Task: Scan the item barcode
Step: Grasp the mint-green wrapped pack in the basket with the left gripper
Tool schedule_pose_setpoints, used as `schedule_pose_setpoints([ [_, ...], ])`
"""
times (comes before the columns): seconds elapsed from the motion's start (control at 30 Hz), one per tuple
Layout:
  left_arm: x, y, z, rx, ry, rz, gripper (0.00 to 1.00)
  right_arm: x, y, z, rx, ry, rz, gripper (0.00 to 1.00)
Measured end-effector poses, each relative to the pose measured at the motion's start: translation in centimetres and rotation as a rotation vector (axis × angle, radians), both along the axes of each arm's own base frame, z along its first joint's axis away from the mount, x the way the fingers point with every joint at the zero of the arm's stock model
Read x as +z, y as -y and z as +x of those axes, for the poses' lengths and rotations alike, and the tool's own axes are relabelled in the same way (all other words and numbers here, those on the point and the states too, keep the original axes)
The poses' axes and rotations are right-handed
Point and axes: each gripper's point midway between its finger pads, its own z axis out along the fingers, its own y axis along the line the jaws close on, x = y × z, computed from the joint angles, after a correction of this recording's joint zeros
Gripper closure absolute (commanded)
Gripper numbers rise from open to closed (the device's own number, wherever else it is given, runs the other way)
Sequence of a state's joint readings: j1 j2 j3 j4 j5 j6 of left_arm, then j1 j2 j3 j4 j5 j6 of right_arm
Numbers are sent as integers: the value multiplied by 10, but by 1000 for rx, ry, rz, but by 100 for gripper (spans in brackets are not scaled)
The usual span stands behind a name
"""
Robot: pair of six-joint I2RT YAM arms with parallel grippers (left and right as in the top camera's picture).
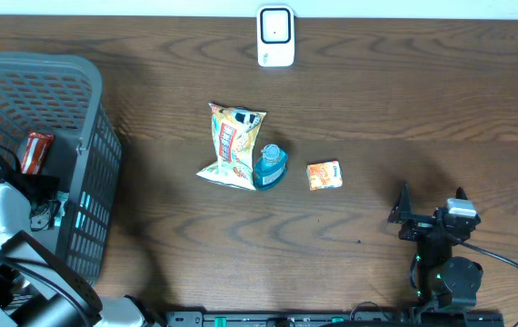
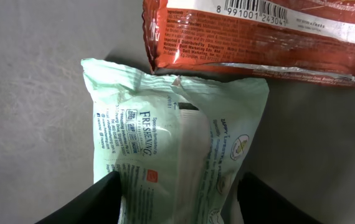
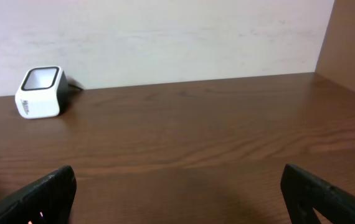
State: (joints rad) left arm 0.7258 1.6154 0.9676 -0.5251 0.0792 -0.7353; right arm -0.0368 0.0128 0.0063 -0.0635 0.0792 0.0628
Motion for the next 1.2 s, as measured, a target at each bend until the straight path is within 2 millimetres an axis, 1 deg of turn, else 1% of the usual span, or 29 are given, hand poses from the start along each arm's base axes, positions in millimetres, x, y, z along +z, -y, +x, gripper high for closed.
schedule_pose_setpoints([
  [0.03,0,0,0,-1,0,1,51,0,0,0,0,0,0,1],
  [0.1,1,-1,0,1,0,5,54,0,0,0,0,0,0,1],
  [0.47,6,-8,8,1,30,31,54,0,0,0,0,0,0,1],
  [0.6,5,-8,8,1,29,31,55,0,0,0,0,0,0,1],
  [0.7,0,-9,8,-2,14,24,63,0,0,0,0,0,0,1],
  [0.77,-5,-11,9,1,3,18,75,0,0,0,0,0,0,1],
  [0.83,-6,-13,11,-4,0,20,89,0,0,0,0,0,0,1],
  [0.87,-6,-14,12,-6,-2,21,92,0,0,0,0,0,0,1],
  [1.0,-5,-16,14,-15,-1,31,93,0,0,0,0,0,0,1],
  [1.2,-1,-15,13,-37,-26,15,93,0,0,0,0,0,0,1],
])
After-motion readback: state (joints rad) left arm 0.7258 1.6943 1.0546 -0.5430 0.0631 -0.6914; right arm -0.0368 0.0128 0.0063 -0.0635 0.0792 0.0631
